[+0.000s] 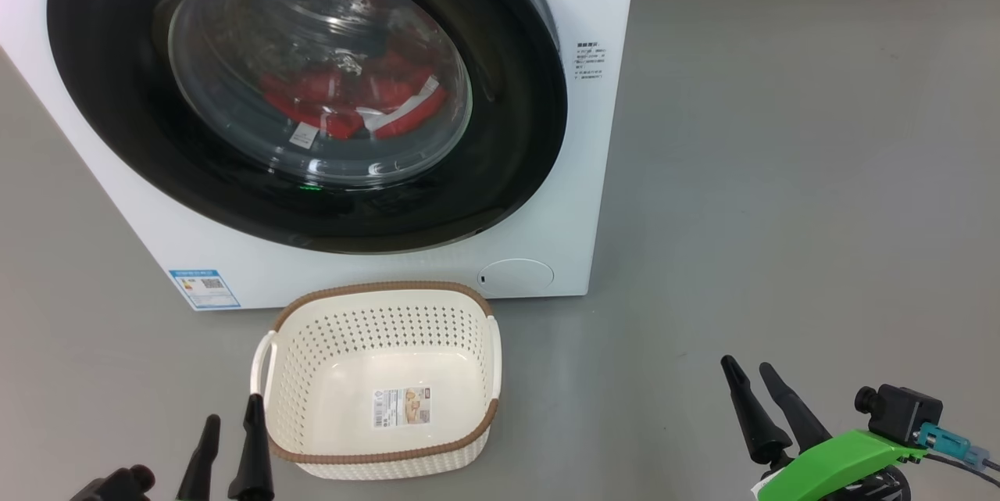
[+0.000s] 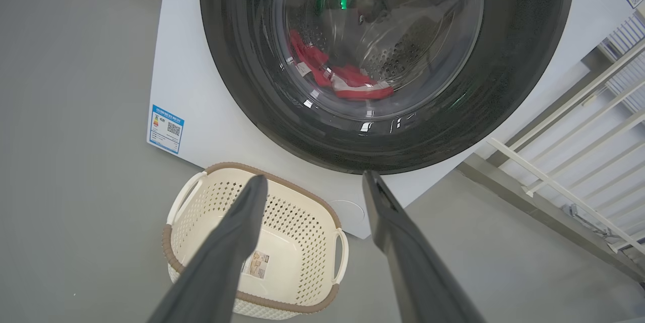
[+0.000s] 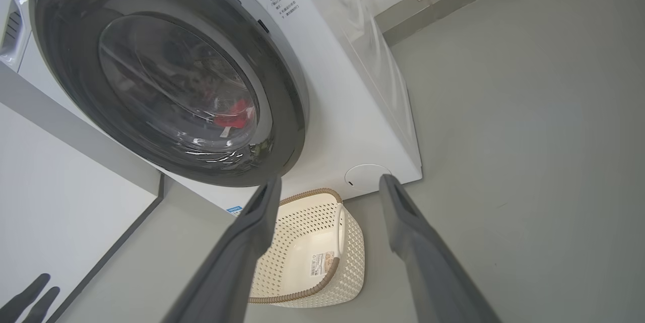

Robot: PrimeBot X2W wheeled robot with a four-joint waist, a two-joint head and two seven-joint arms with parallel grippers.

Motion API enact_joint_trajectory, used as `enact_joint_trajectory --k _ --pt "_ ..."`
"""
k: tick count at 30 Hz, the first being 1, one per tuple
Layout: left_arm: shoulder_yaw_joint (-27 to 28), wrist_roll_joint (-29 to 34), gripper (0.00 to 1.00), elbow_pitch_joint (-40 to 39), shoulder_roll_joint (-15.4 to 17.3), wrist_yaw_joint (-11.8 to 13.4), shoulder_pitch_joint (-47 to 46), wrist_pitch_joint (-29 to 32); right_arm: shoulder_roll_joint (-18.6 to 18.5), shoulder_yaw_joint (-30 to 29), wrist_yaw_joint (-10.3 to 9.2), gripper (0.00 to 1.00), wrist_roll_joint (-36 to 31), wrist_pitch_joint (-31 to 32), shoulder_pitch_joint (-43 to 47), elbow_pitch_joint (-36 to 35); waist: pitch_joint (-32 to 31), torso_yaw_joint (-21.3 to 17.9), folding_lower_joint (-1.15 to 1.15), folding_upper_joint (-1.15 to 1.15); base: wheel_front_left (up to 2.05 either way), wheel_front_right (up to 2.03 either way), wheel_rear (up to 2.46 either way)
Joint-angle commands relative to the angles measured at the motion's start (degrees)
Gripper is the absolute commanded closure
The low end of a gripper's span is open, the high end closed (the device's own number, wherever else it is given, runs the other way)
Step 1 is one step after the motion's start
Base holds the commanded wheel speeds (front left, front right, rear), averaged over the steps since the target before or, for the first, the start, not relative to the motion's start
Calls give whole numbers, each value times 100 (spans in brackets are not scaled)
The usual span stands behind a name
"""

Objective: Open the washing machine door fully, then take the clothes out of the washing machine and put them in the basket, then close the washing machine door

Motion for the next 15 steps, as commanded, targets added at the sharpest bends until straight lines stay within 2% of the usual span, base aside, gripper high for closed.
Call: enact_joint_trajectory --k 1,15 --pt "101 191 0 -159 104 34 -50 -86 -100 136 6 0 -166 -98 -276 -151 2 1 -1 0 0 0 0" --pt "61 1189 0 -153 116 74 -56 -324 -238 291 7 0 -991 -332 -279 -158 28 22 -1 0 0 0 0"
